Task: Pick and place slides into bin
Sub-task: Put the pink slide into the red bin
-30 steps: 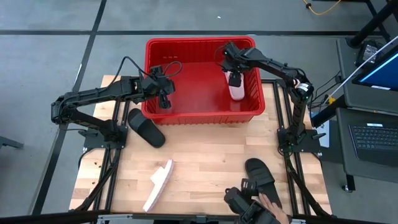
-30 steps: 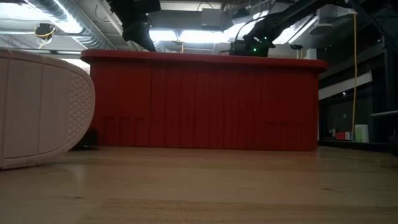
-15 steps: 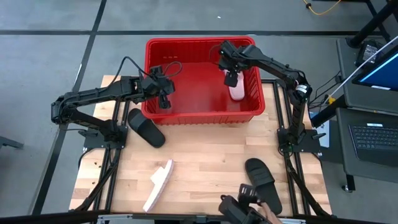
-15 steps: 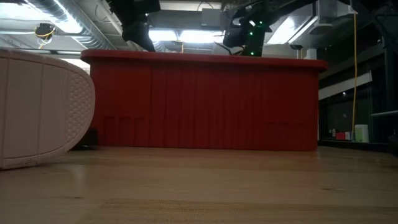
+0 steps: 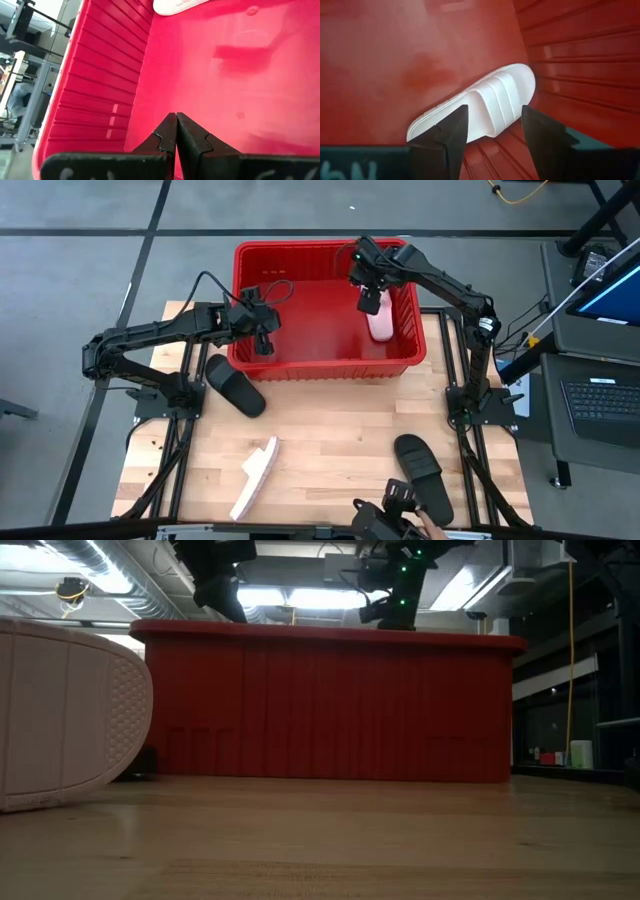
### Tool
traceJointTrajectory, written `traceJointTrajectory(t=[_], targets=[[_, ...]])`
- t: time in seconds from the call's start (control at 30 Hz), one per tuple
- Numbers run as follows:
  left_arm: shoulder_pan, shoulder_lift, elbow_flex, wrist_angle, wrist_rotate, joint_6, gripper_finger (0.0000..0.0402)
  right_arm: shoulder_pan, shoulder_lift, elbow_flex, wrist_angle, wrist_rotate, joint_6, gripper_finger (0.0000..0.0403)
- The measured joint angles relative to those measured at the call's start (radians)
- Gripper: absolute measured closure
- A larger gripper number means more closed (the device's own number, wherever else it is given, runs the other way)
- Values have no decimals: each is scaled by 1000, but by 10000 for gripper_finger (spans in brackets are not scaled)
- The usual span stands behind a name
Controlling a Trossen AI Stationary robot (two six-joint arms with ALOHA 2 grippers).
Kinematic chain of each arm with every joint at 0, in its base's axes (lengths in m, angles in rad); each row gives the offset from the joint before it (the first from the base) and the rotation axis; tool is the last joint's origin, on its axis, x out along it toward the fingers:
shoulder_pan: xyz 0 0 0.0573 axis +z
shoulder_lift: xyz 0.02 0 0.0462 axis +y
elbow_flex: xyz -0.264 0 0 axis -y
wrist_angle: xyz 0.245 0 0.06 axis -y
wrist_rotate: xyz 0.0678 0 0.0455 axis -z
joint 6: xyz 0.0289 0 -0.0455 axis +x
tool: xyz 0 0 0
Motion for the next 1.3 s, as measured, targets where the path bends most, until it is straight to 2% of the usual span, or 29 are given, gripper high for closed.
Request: traceJointTrajectory(t=[0.13,0.23,0.53,0.7,1.0,1.13,1.3], targets=[[0,0,0,0,0,34,396,0,0,25,-65,0,35,222],[0,0,0,0,6,42,396,6,-6,28,-104,1,54,244],[0,-17,0,1,64,64,396,58,-91,27,-107,16,84,390],[0,-43,0,3,95,42,396,102,-182,27,-108,19,139,389],[0,-100,0,98,391,92,399,228,-312,10,-21,18,153,398],[-1,-124,-7,130,458,75,400,310,-401,-103,120,17,150,399],[-45,-184,-108,211,487,52,400,411,-569,-419,317,15,166,399]])
